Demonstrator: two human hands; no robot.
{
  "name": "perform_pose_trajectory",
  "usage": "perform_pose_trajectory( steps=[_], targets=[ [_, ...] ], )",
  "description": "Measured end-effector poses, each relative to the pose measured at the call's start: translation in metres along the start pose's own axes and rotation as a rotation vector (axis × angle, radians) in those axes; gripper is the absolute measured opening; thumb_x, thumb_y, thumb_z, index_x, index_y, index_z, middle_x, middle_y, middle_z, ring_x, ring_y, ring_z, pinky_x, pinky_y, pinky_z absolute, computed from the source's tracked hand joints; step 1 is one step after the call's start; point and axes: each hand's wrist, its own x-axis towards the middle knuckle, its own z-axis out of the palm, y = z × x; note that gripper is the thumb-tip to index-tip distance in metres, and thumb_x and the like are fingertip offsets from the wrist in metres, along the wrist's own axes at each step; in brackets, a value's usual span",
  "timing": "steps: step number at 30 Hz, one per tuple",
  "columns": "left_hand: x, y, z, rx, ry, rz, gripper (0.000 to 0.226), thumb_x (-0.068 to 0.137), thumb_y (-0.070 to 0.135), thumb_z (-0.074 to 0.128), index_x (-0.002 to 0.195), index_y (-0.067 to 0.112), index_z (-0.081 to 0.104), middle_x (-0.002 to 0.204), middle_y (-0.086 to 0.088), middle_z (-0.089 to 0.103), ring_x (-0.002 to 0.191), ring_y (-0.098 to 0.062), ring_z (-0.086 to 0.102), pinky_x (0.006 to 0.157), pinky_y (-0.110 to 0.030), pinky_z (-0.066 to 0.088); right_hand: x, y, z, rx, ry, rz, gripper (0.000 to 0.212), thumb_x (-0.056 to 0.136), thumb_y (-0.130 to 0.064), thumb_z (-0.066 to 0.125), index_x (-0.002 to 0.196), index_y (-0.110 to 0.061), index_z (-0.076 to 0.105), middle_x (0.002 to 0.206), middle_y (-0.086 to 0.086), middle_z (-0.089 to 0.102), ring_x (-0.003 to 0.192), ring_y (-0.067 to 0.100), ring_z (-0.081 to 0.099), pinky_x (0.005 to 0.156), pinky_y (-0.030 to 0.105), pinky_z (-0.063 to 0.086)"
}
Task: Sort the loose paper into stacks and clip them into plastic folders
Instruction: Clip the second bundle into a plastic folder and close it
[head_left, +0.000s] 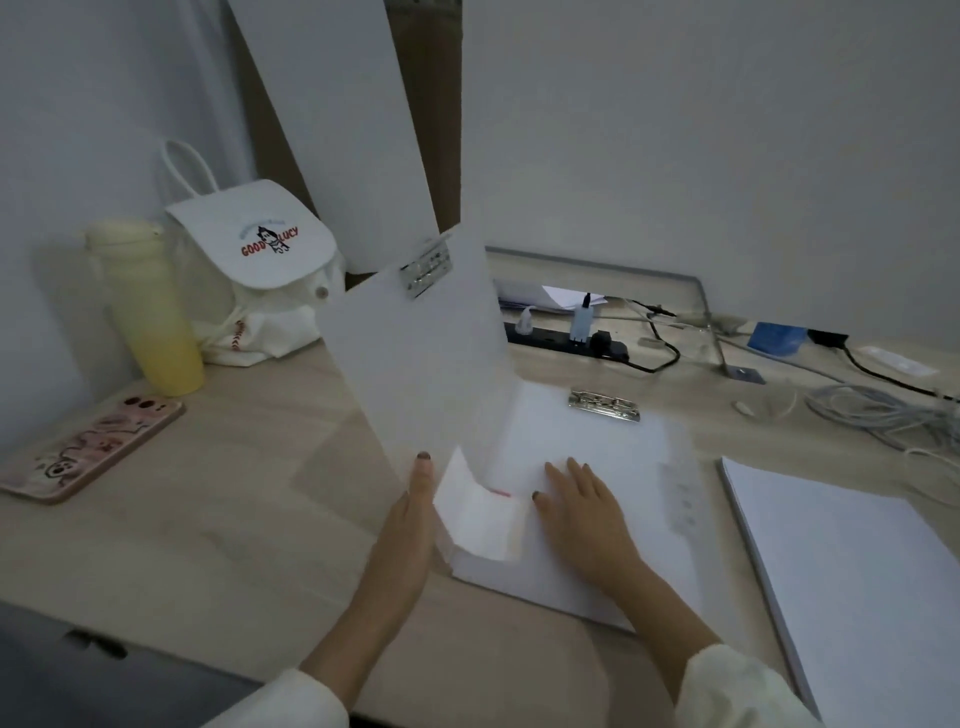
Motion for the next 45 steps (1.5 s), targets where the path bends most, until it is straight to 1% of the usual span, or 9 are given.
perform_pose_trajectory(
  steps=[3, 6, 9, 15, 19, 29, 33, 40, 45],
  targets=[
    [0.001, -0.003, -0.021, 0.033, 0.145, 0.202, 0.058, 0.092, 0.027, 0.051, 0.142, 0.020, 0.023, 0.142, 0.008, 0.034, 0.125, -0.011, 0.040, 0.107, -0.026, 0.029, -0.001, 0.007, 0.011, -0.020, 0.063, -0.036, 0.056, 0.098, -0.046, 0.021, 0.149, -0.026, 0.013, 0.160, 0.002, 0.002, 0.148, 0.016, -0.001, 0.118, 0.028, -0.001],
    [0.006, -0.002, -0.045, 0.133, 0.405, 0.295, 0.103, 0.080, 0.017, 0.070, 0.148, 0.019, -0.007, 0.156, -0.004, -0.002, 0.143, -0.019, 0.011, 0.116, -0.032, 0.017, 0.000, 0.008, 0.013, -0.016, 0.100, -0.055, 0.054, 0.099, -0.042, 0.025, 0.149, -0.027, 0.015, 0.160, 0.000, 0.004, 0.147, 0.014, 0.000, 0.119, 0.028, 0.000],
    [0.013, 0.000, -0.064, 0.389, 0.589, 0.363, 0.107, 0.076, 0.018, 0.074, 0.148, 0.008, -0.004, 0.156, -0.013, -0.012, 0.144, -0.022, -0.003, 0.117, -0.032, 0.009, 0.001, 0.008, 0.015, -0.011, 0.090, -0.050, 0.054, 0.098, -0.043, 0.025, 0.149, -0.028, 0.014, 0.160, -0.003, 0.003, 0.147, 0.013, -0.001, 0.119, 0.027, -0.001],
    [0.020, -0.009, -0.048, 1.143, 0.059, 0.645, 0.082, 0.077, 0.066, 0.012, 0.147, 0.026, 0.021, 0.159, 0.006, 0.004, 0.140, -0.003, -0.016, 0.112, -0.021, -0.016, 0.002, 0.008, 0.010, 0.013, 0.073, -0.049, 0.053, 0.099, -0.041, 0.027, 0.149, -0.028, 0.017, 0.160, -0.004, 0.004, 0.147, 0.012, 0.000, 0.118, 0.026, 0.000],
    [0.022, -0.018, -0.018, 1.269, -0.201, 0.600, 0.070, 0.088, 0.066, 0.019, 0.148, 0.034, 0.009, 0.159, 0.010, -0.001, 0.143, -0.002, -0.015, 0.116, -0.026, -0.014, 0.004, 0.010, 0.004, 0.029, 0.055, -0.054, 0.053, 0.098, -0.042, 0.029, 0.148, -0.028, 0.018, 0.160, -0.002, 0.003, 0.147, 0.013, -0.001, 0.118, 0.027, 0.000],
    [0.019, -0.042, -0.001, 1.423, -0.277, 0.591, 0.095, 0.060, 0.076, -0.012, 0.146, 0.037, -0.007, 0.155, 0.011, -0.019, 0.143, -0.010, -0.021, 0.115, -0.033, -0.018, -0.012, 0.030, 0.007, -0.105, 0.125, 0.067, 0.060, 0.088, -0.063, 0.009, 0.144, -0.046, 0.016, 0.160, -0.001, 0.003, 0.147, 0.022, -0.005, 0.117, 0.046, -0.007],
    [0.016, -0.039, 0.001, 1.426, -0.302, 0.557, 0.095, 0.060, 0.076, -0.011, 0.146, 0.037, -0.006, 0.157, 0.009, -0.017, 0.142, -0.008, -0.022, 0.115, -0.033, -0.017, -0.008, 0.035, 0.004, -0.042, 0.120, 0.065, 0.047, 0.097, -0.047, 0.026, 0.143, -0.044, 0.022, 0.159, -0.001, 0.006, 0.147, 0.021, -0.003, 0.118, 0.045, -0.007],
    [0.013, -0.019, 0.008, 1.401, -0.340, 0.515, 0.068, 0.088, 0.064, 0.027, 0.147, 0.036, 0.008, 0.159, 0.006, -0.008, 0.144, -0.010, -0.016, 0.116, -0.033, -0.014, -0.010, 0.043, -0.019, 0.230, 0.160, 0.019, 0.040, 0.096, -0.020, 0.044, 0.136, -0.018, 0.044, 0.151, 0.005, 0.033, 0.142, 0.018, 0.025, 0.116, 0.033, 0.010],
    [0.001, -0.011, 0.027, 1.292, -0.418, 0.575, 0.061, 0.091, 0.057, 0.030, 0.146, 0.033, 0.018, 0.158, 0.010, 0.003, 0.144, -0.004, -0.011, 0.114, -0.024, -0.010, -0.025, 0.055, -0.034, 0.434, 0.271, 0.007, 0.034, 0.093, -0.006, 0.047, 0.126, -0.012, 0.053, 0.136, 0.003, 0.049, 0.127, 0.016, 0.044, 0.088, 0.009, 0.025]
  ],
)
